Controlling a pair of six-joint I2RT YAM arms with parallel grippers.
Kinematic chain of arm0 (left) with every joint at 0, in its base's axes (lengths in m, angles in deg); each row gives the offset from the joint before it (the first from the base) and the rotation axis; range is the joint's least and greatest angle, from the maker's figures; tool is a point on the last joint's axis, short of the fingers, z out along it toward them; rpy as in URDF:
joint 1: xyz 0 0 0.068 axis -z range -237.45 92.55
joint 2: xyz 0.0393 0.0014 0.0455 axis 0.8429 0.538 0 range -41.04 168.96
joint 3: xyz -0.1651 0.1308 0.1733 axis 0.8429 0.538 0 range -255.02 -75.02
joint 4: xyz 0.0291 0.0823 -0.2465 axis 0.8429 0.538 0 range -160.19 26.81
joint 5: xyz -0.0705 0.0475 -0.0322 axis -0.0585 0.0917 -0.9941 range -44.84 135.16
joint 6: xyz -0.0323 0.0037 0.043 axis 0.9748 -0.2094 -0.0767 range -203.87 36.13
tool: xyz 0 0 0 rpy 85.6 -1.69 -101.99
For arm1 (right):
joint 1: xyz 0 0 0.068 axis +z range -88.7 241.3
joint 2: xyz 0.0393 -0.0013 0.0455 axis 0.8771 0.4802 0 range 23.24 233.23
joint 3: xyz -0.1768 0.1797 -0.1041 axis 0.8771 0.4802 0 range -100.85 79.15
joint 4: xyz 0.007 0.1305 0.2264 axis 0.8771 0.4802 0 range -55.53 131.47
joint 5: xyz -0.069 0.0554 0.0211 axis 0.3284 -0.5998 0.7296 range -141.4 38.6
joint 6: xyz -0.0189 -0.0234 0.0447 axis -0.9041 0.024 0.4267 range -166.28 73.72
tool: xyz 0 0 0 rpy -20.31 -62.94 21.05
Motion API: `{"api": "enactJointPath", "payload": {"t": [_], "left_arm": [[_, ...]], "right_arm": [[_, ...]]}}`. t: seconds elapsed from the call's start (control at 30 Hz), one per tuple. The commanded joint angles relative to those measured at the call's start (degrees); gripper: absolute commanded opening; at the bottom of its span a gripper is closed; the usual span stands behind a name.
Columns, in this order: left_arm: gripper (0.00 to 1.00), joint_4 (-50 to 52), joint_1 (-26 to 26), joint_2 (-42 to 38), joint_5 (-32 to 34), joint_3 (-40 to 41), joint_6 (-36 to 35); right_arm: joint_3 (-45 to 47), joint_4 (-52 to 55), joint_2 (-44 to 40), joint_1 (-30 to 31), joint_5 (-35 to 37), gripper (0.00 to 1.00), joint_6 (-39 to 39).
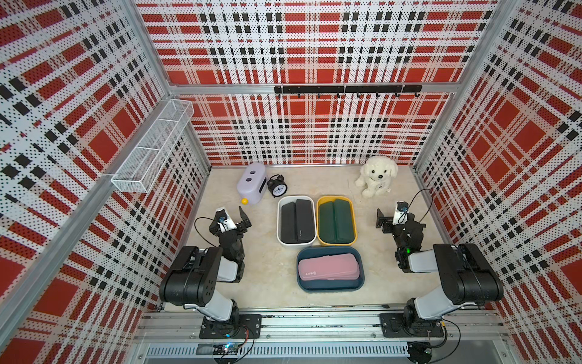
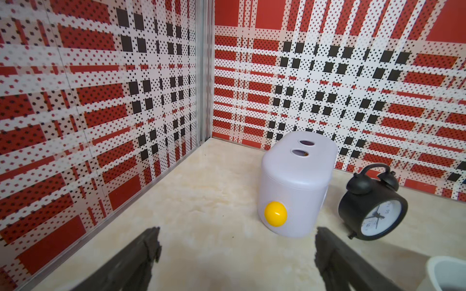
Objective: Place the pencil cases by color into the storage box
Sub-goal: Reset both arms
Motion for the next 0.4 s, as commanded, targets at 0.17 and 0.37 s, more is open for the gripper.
{"api": "enactJointPath", "payload": {"t": [0.17,0.37], "left_arm": [[0.99,-0.34,-0.22,-0.24,-0.39,0.17,-0.47],[0.99,-0.38,-0.27,-0.27,-0.4,0.18,-0.52]], "right_arm": [[-0.13,0.9,-0.29,-0.02,-0.37,1.0,0.16],[0.11,0.45,-0.4,0.01,-0.37,1.0,0.16]]}}
